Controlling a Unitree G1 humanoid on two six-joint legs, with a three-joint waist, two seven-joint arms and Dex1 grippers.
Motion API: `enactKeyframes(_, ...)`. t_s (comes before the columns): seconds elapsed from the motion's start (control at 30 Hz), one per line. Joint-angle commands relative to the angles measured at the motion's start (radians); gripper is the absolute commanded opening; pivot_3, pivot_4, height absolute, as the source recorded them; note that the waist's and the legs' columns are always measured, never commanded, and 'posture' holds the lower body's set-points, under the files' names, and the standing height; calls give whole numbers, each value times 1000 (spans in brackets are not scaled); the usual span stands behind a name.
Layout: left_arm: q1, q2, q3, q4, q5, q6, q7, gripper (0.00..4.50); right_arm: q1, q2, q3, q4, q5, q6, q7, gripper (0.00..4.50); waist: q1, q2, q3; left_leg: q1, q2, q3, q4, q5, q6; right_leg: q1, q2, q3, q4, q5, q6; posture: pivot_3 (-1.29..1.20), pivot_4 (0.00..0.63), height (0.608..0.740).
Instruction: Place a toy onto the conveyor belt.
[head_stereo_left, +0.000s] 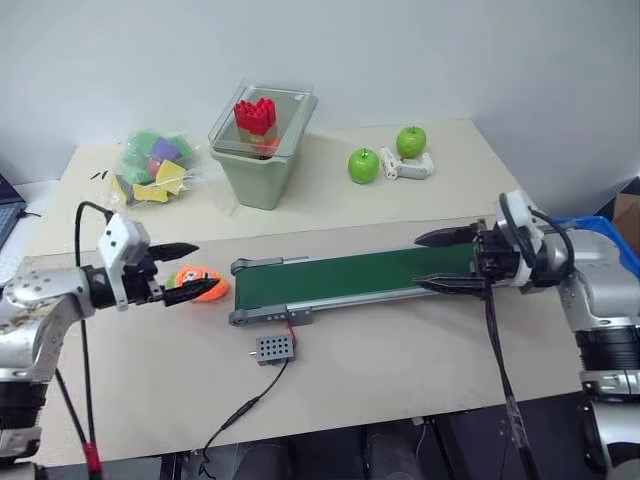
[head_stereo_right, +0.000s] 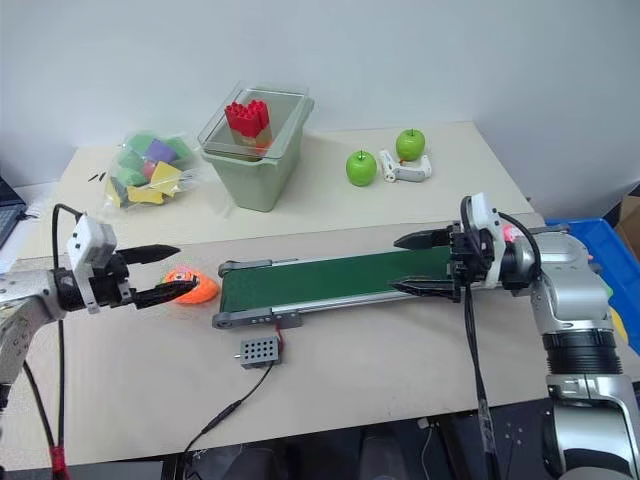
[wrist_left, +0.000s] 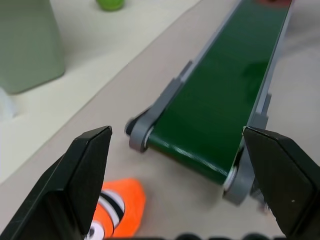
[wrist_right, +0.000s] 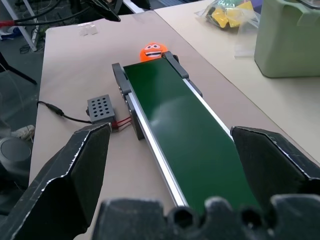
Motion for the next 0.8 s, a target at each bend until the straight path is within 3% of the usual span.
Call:
enactKeyframes(0.03,-46,-19,3,-59,-33,41,-12,4461,-16,-6,-15,-15,5,-20,8,4500,0,0,0,0,0,0,0,0,0,0,0,0,0,0,0,0,150,740)
enactKeyframes(0.37,-185,-63,42,-128,-144,198,22,4461,-15,-13,-19,-18,5,-17,8,4500,-4,0,0,0,0,0,1,0,0,0,0,0,0,0,0,0,150,740)
enactKeyframes(0.8,-220,-67,20,-135,-96,200,21,4461,-18,-8,-20,-17,2,-20,5,4500,0,0,0,0,0,0,1,0,0,0,0,0,-1,0,0,0,150,740)
